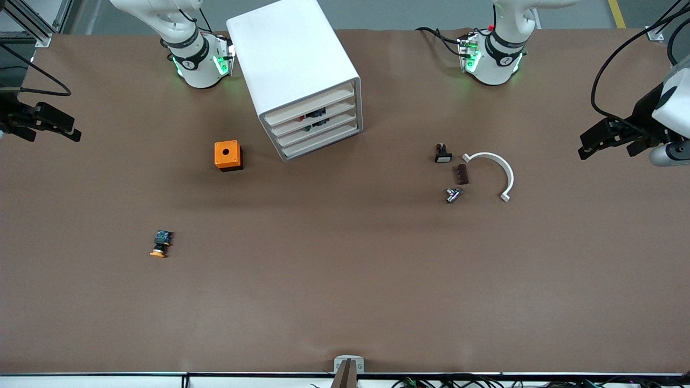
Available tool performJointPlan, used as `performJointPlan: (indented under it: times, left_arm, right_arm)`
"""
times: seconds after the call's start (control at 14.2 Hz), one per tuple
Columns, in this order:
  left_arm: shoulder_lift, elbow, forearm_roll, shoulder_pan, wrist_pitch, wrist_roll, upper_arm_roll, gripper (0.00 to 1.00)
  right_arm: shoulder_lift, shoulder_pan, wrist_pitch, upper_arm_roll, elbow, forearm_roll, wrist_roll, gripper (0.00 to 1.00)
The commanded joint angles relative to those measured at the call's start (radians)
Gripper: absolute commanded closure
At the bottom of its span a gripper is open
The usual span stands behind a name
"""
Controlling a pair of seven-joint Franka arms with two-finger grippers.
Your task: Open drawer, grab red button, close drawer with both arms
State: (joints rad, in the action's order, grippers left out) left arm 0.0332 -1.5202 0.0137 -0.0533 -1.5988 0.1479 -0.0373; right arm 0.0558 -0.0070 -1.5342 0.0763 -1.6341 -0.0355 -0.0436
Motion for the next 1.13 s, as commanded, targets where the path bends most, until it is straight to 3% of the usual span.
performJointPlan:
  times: [0.0,0.56,1.06]
  left_arm:
    - [0.007,0.018,0.002,0.003,0.017,-0.016,-0.004,0.0]
    - [0.085,0.018,-0.011,0.032,0.054,-0.005,0.007,0.0]
    - [0.312,0.025,0.003,0.004,0.046,0.016,-0.007,0.0]
  right_arm:
    - [0.025,-0.002,-0.021,-0.006,-0.024,0.025,0.007,0.0]
    - [0.024,-0.004,-0.023,-0.004,-0.023,0.025,-0.001,0.0]
    - [0.024,-0.005,-0.021,-0.003,-0.023,0.014,-0.027,0.0]
